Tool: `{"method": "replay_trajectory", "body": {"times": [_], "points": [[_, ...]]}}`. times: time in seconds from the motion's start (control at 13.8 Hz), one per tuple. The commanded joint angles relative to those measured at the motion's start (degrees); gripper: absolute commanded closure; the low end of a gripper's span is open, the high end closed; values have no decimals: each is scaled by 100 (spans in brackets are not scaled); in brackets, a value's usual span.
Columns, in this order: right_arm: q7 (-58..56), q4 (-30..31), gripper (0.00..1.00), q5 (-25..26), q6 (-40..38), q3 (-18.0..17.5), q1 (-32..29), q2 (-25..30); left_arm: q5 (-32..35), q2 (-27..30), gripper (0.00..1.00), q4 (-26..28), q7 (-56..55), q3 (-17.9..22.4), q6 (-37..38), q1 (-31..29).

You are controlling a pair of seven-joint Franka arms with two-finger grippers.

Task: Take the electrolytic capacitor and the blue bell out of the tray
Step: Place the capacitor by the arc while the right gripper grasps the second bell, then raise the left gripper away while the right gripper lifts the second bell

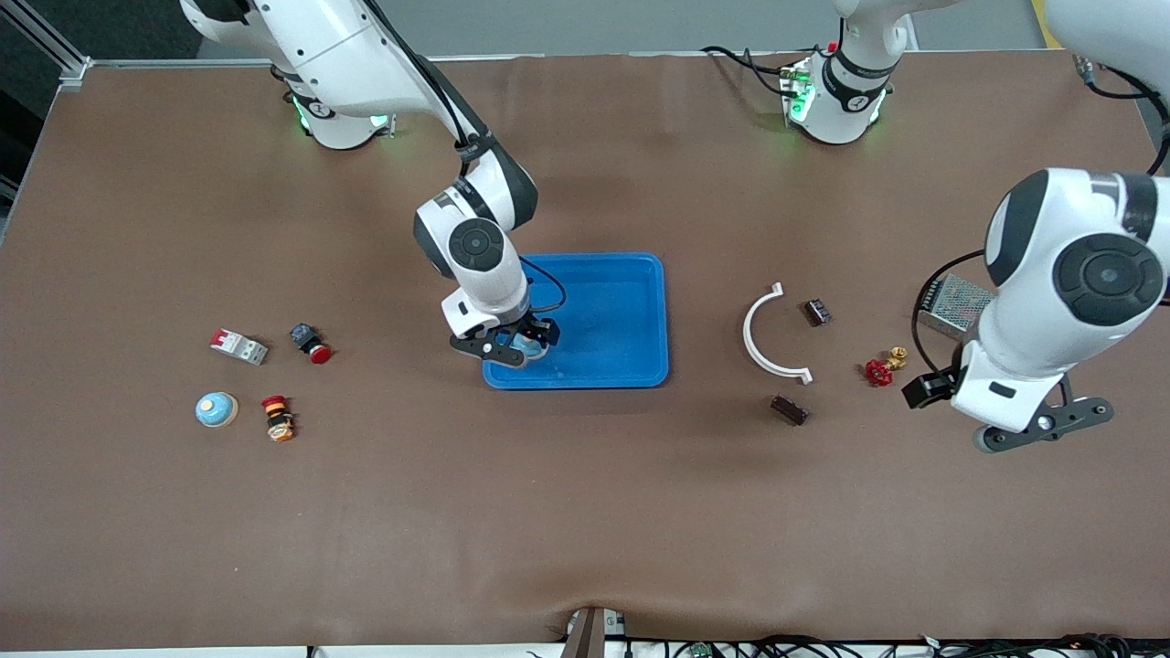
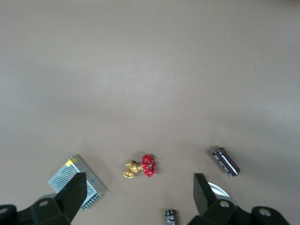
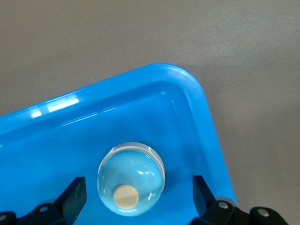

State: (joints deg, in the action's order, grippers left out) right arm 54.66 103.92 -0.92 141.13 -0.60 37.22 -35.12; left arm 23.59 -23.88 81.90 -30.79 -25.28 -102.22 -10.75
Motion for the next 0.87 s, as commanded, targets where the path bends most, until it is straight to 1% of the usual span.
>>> {"method": "replay_trajectory", "body": {"times": [0.0, 0.07, 0.14, 0.22, 0.36, 0.43, 0.51, 0.65, 0.79], "points": [[202, -275, 0, 110, -33, 78, 92, -214, -144, 278, 0, -34, 362, -21, 159, -154], [203, -284, 0, 110, -33, 78, 118, -232, -266, 357, 0, -34, 555, -21, 159, -198], [203, -284, 0, 110, -24, 87, 127, -232, -511, 506, 0, -16, 748, 66, 159, -147], [203, -284, 0, 110, -32, 87, 127, -232, -740, 716, 0, 53, 907, 302, 159, -68], [237, -284, 0, 110, -24, 87, 154, -232, -1127, 1086, 0, 177, 1083, 916, 438, 431], [290, -284, 0, 118, -24, 87, 189, -241, -1294, 1218, 0, 203, 1145, 1146, 562, 643], [290, -284, 0, 119, -24, 87, 189, -241, -1409, 1376, 0, 238, 1215, 1305, 720, 775], [299, -284, 0, 197, -24, 87, 189, -258, -1672, 1622, 0, 335, 1461, 1499, 879, 890], [299, -284, 14, 233, -15, 87, 189, -285, -1901, 1895, 0, 545, 1916, 1876, 941, 1083]]}}
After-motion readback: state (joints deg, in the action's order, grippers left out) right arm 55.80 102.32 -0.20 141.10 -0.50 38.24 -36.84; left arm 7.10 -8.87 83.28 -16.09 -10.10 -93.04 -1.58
